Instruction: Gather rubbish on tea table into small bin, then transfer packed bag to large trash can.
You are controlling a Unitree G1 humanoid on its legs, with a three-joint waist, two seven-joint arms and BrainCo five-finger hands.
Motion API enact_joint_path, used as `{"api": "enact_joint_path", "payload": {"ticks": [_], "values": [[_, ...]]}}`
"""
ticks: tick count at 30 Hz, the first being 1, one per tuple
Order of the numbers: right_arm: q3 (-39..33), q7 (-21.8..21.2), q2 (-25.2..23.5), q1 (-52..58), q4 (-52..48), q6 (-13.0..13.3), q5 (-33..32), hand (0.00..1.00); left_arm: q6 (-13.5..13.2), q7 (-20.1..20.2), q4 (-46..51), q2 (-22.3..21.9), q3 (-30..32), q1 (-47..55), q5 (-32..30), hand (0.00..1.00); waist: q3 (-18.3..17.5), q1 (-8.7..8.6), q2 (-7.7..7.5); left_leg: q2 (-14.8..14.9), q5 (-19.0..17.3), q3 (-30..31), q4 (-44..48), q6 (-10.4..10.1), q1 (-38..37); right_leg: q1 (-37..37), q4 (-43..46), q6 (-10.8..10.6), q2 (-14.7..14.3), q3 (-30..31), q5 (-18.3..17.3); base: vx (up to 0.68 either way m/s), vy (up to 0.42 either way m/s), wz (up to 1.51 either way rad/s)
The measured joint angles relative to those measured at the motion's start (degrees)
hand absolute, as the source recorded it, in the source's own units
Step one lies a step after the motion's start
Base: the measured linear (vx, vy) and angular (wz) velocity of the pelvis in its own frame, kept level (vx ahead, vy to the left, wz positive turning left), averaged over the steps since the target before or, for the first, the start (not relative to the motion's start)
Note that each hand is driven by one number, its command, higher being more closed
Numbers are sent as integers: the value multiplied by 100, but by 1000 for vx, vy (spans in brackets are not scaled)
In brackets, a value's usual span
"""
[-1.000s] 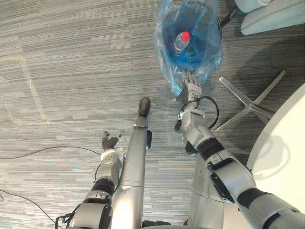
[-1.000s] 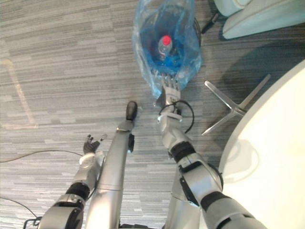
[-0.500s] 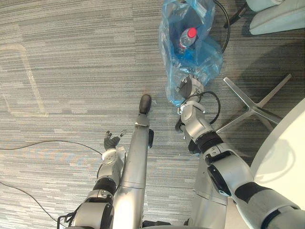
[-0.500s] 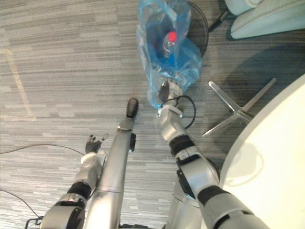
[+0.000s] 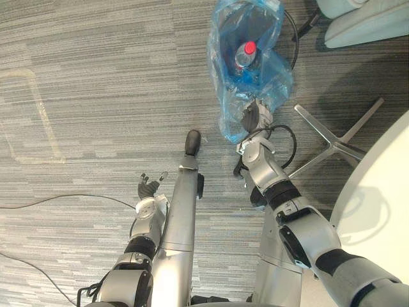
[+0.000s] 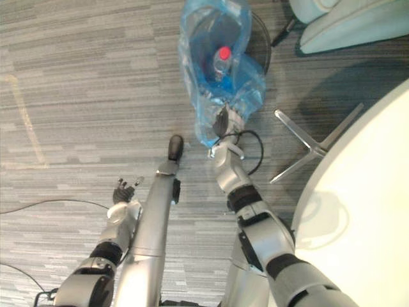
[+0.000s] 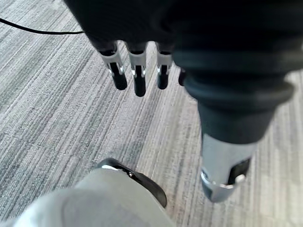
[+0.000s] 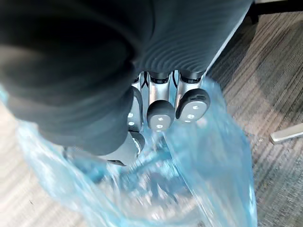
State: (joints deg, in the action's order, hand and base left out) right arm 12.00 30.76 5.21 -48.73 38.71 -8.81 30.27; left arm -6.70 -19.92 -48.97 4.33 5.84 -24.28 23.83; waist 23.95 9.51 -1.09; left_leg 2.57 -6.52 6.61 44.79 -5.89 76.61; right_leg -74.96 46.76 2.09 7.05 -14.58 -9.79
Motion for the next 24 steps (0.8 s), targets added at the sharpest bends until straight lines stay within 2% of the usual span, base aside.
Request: {"api": "enact_joint_path", "payload": {"ticks": [5,6,11,15,24], "values": [[24,135,-18,337,-482,179,-131,100,14,-4,11,-6,108,-2,-2,0,0,-35,-1,98,136,-166,-394,36,-313,248,-379,-63,-34,2,159,-19,-28,-10],[26,157,-14,430,-620,181,-147,0,17,-4,11,-6,116,-2,-3,0,0,-42,-1,118,147,-183,-438,30,-354,295,-457,-29,-65,2,202,-10,-31,-10],[20,353,-32,619,-919,277,-152,0,18,-13,124,-61,114,-62,-5,0,-1,-80,-4,170,176,-238,-521,-5,-465,428,-620,51,-119,2,278,-4,-37,-6],[-60,527,-80,742,-1191,338,-167,0,13,-25,127,-157,123,-111,-9,0,-1,-129,-4,175,184,-268,-632,7,-560,512,-738,29,-126,21,310,1,-38,-2],[-868,868,-426,671,-784,352,-911,0,56,-147,110,-160,223,-214,-1,0,1,-195,-7,188,190,-276,-671,17,-542,506,-836,1,-162,55,332,3,-44,-2]]}}
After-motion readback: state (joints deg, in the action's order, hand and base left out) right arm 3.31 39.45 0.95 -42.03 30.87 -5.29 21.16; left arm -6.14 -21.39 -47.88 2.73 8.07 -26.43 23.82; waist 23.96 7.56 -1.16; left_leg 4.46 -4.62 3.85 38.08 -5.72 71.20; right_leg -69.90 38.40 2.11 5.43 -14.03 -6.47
